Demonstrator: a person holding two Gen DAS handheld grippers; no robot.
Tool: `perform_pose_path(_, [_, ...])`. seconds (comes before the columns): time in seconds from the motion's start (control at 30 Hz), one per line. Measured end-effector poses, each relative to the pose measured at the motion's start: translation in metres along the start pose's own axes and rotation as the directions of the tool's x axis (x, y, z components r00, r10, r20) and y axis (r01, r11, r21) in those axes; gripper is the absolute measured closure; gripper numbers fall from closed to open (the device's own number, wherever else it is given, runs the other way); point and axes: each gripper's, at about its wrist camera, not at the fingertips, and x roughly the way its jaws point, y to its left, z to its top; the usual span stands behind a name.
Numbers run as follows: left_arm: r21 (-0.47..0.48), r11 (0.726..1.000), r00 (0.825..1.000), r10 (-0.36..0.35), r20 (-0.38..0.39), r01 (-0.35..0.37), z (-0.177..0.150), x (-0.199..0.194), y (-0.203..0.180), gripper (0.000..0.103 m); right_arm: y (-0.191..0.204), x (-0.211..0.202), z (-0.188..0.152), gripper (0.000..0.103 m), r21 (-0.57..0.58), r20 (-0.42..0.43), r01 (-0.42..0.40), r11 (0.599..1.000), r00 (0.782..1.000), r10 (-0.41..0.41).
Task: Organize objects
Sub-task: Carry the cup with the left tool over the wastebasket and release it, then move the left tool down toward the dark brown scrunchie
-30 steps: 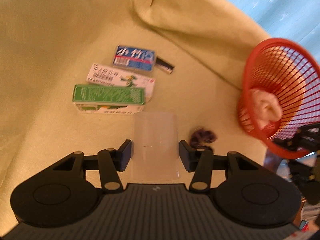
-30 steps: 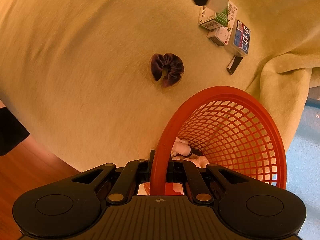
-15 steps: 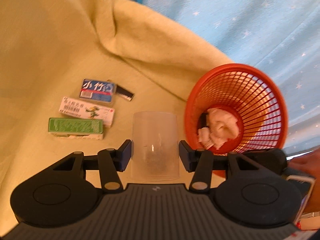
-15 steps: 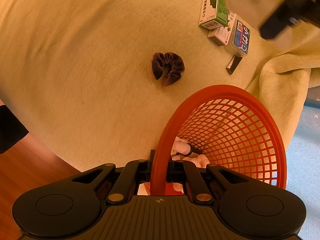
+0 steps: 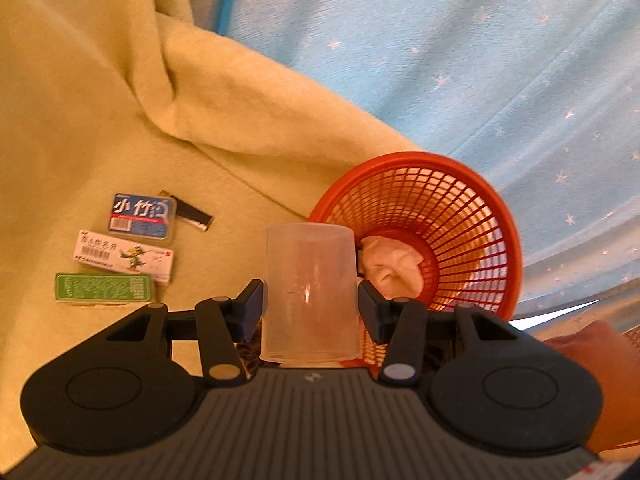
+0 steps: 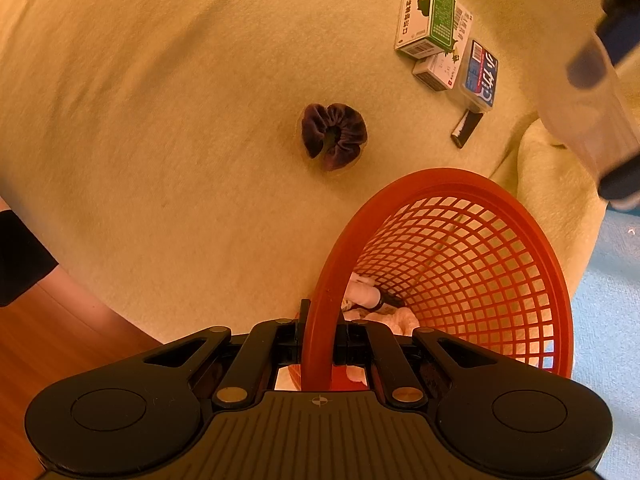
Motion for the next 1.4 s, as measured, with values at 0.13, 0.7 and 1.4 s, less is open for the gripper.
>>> perform_pose_path(0.13, [0.013, 1.000, 1.000, -0.019, 0.001, 0.019, 0.008, 0.002, -0.012, 0.058, 0.001, 0.000, -0.001, 0.101, 0.002, 0.004, 0.001, 1.000, 1.000, -0.001])
perform_pose_path(0.7, [0.040, 0.994, 0.994, -0.102, 0.030, 0.101, 0.027, 0.021, -0.051, 0.042, -0.001, -0.001, -0.003, 0.101, 0.024, 0.015, -0.002, 1.000, 1.000, 0.002])
perform_pose_path(1.4, [-0.143, 0.977, 0.985, 0.164, 0.044, -0.156, -0.020, -0.015, 0.056, 0.043, -0.002, 0.000, -0.003, 0.100, 0.024, 0.015, -0.002, 1.000, 1.000, 0.001])
